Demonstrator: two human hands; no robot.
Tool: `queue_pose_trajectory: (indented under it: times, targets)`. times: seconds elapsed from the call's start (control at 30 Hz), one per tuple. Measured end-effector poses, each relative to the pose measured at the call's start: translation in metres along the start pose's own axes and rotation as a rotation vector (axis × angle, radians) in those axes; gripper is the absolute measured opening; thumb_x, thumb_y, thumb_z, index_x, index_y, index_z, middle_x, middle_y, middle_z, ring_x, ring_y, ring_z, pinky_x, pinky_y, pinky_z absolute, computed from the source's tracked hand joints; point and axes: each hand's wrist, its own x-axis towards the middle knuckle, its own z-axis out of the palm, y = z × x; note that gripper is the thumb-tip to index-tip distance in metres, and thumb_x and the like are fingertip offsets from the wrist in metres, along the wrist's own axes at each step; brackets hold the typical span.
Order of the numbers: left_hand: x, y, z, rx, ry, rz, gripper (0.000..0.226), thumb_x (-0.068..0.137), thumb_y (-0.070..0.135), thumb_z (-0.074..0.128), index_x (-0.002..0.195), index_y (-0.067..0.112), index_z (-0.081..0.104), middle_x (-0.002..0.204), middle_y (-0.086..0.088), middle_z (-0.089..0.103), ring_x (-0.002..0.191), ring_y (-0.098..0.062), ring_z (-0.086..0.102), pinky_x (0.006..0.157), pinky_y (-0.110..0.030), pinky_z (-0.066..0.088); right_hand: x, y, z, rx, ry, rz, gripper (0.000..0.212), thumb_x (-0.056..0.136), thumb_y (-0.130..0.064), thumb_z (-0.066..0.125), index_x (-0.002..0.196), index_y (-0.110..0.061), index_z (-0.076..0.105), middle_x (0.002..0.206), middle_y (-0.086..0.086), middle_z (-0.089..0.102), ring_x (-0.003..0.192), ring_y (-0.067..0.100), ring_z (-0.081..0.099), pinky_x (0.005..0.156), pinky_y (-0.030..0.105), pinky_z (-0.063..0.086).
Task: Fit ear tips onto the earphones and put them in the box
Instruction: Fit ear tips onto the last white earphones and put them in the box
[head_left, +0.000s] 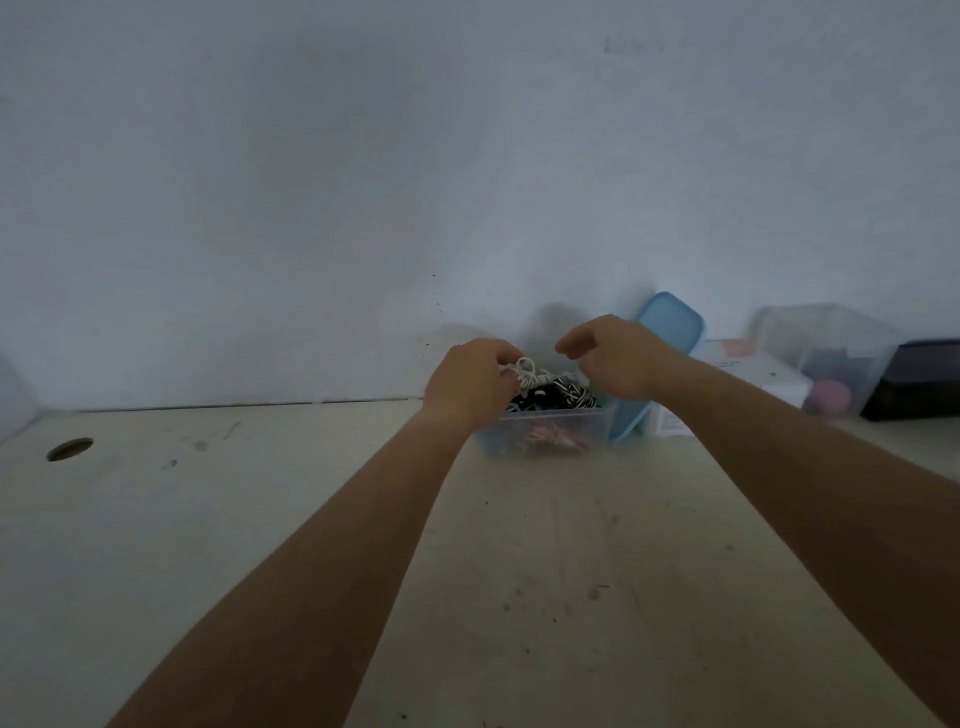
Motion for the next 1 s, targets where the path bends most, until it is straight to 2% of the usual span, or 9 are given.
queue_pose_trajectory:
  times: [0.13, 0.27, 0.4, 0.47, 0.53, 0.67, 0.83, 0.93, 1.0]
  targets:
    - [0.001, -0.003, 0.012, -0.032, 0.045, 0.025, 0.021, 0.092, 0.02, 0.063, 0.111, 0.026, 0.069, 0.106, 0.009, 0.07, 0.095, -0.013, 0.065, 0.085, -0.031, 0.053, 0.002, 0.006, 0.013, -0.281, -0.062, -0.093, 0.04, 0.092, -0.014, 0.047, 0.123, -0.03, 0.067, 0.124, -0.003, 0.068, 0.106, 0.022, 0.062, 0.089, 0.032, 0.05]
    - [0.003, -0.002, 0.018, -0.061, 0.109, -0.011, 0.016, 0.093, 0.025, 0.064, 0.109, 0.026, 0.062, 0.088, 0.014, 0.062, 0.086, -0.012, 0.063, 0.08, -0.032, 0.054, -0.001, 0.006, 0.016, -0.395, -0.089, -0.091, 0.028, 0.087, -0.013, 0.046, 0.097, -0.022, 0.071, 0.097, 0.003, 0.071, 0.084, 0.024, 0.06, 0.077, 0.036, 0.053]
    - [0.008, 0.003, 0.024, 0.113, 0.09, -0.016, 0.025, 0.098, 0.031, 0.056, 0.122, 0.03, 0.061, 0.108, 0.005, 0.069, 0.102, -0.021, 0.064, 0.089, -0.038, 0.051, -0.003, 0.008, 0.02, -0.448, -0.167, -0.061, 0.021, 0.091, -0.029, 0.038, 0.079, -0.024, 0.055, 0.082, 0.006, 0.06, 0.083, 0.028, 0.057, 0.081, 0.044, 0.053]
    - [0.014, 0.002, 0.027, 0.219, 0.066, -0.025, 0.021, 0.095, 0.023, 0.056, 0.112, 0.031, 0.067, 0.107, 0.002, 0.069, 0.105, -0.025, 0.064, 0.086, -0.036, 0.05, -0.003, 0.011, 0.024, -0.446, -0.183, -0.069, 0.024, 0.093, -0.034, 0.033, 0.083, -0.026, 0.052, 0.088, 0.008, 0.06, 0.087, 0.029, 0.056, 0.085, 0.045, 0.051]
    - [0.019, 0.003, 0.03, 0.322, 0.023, -0.05, 0.018, 0.09, 0.014, 0.057, 0.094, 0.024, 0.071, 0.094, 0.001, 0.069, 0.093, -0.026, 0.066, 0.072, -0.031, 0.046, -0.004, 0.012, 0.027, -0.458, -0.189, -0.084, 0.029, 0.096, -0.036, 0.029, 0.09, -0.023, 0.055, 0.099, 0.011, 0.063, 0.091, 0.029, 0.056, 0.089, 0.045, 0.049]
    - [0.022, 0.004, 0.029, 0.467, -0.065, -0.071, 0.017, 0.088, 0.017, 0.054, 0.089, 0.019, 0.071, 0.088, -0.003, 0.067, 0.078, -0.025, 0.056, 0.068, -0.031, 0.039, -0.012, 0.009, 0.031, -0.663, -0.237, -0.139, 0.031, 0.103, -0.03, 0.027, 0.113, -0.016, 0.054, 0.127, 0.013, 0.057, 0.117, 0.035, 0.051, 0.102, 0.053, 0.038]
    - [0.018, 0.005, 0.026, 0.37, -0.034, -0.066, 0.02, 0.091, 0.015, 0.053, 0.076, 0.011, 0.064, 0.079, -0.007, 0.061, 0.082, -0.029, 0.065, 0.062, -0.03, 0.04, -0.016, 0.009, 0.033, -0.746, -0.276, -0.184, 0.025, 0.106, -0.027, 0.033, 0.118, -0.014, 0.05, 0.136, 0.007, 0.05, 0.13, 0.033, 0.044, 0.11, 0.07, 0.018]
    - [0.003, -0.001, 0.022, 0.157, 0.123, -0.004, 0.026, 0.098, 0.016, 0.047, 0.099, 0.007, 0.07, 0.101, -0.01, 0.063, 0.098, -0.028, 0.062, 0.076, -0.033, 0.046, -0.022, 0.011, 0.034, -0.534, -0.154, -0.155, 0.024, 0.103, -0.032, 0.03, 0.107, -0.018, 0.048, 0.131, 0.007, 0.054, 0.125, 0.027, 0.049, 0.113, 0.062, 0.018]
    - [-0.008, -0.007, 0.016, 0.085, 0.243, 0.031, 0.031, 0.099, 0.017, 0.046, 0.122, 0.01, 0.066, 0.117, -0.01, 0.061, 0.11, -0.026, 0.056, 0.089, -0.035, 0.046, -0.03, 0.016, 0.034, -0.367, 0.009, -0.151, 0.03, 0.099, -0.033, 0.035, 0.119, -0.018, 0.051, 0.138, 0.009, 0.053, 0.127, 0.028, 0.047, 0.113, 0.052, 0.027]
